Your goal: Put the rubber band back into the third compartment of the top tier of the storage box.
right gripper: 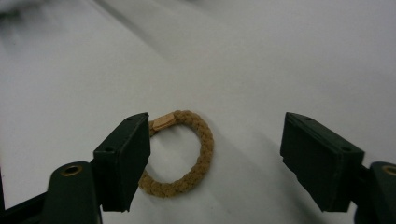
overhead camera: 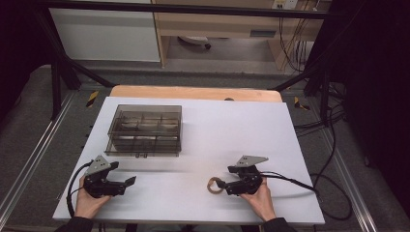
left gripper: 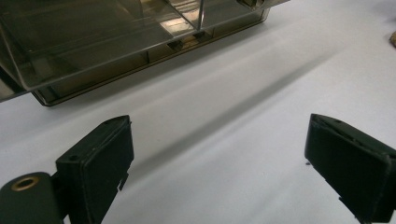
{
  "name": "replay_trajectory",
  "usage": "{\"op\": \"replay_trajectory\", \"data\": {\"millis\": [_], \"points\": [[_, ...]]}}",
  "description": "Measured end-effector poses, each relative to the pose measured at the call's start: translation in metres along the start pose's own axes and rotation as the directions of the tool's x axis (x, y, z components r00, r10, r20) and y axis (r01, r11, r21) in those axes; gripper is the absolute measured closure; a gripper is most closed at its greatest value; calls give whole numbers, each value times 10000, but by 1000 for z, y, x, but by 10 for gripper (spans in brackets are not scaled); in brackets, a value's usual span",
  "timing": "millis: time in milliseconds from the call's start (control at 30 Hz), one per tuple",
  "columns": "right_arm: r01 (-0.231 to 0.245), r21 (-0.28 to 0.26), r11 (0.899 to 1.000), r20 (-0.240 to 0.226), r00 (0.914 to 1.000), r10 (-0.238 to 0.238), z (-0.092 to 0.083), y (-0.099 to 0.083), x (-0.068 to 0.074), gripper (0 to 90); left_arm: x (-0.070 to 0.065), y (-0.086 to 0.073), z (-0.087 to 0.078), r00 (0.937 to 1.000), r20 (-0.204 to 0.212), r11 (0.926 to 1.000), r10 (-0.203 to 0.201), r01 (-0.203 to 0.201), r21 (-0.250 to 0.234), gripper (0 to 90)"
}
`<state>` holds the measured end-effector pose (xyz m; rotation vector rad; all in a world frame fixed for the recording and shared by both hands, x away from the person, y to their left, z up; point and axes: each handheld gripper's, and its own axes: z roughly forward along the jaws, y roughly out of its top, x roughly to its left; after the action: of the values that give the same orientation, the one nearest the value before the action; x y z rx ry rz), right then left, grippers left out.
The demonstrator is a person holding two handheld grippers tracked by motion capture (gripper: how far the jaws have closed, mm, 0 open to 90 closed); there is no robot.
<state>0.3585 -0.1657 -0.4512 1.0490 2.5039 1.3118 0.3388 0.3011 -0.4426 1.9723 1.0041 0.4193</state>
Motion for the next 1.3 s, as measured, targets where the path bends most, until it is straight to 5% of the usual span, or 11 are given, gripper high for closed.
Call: {"op": "replay_trajectory", "data": {"millis": [700,1300], "points": [[233,419,9989,-116,9997,-228,3,-5,3,670,0,0,0,10000,28,10000,-31,31,4,77],[109,706,9974,-118,9999,-101,4,-5,3,812,0,0,0,10000,7,10000,18,-18,53,77]]}}
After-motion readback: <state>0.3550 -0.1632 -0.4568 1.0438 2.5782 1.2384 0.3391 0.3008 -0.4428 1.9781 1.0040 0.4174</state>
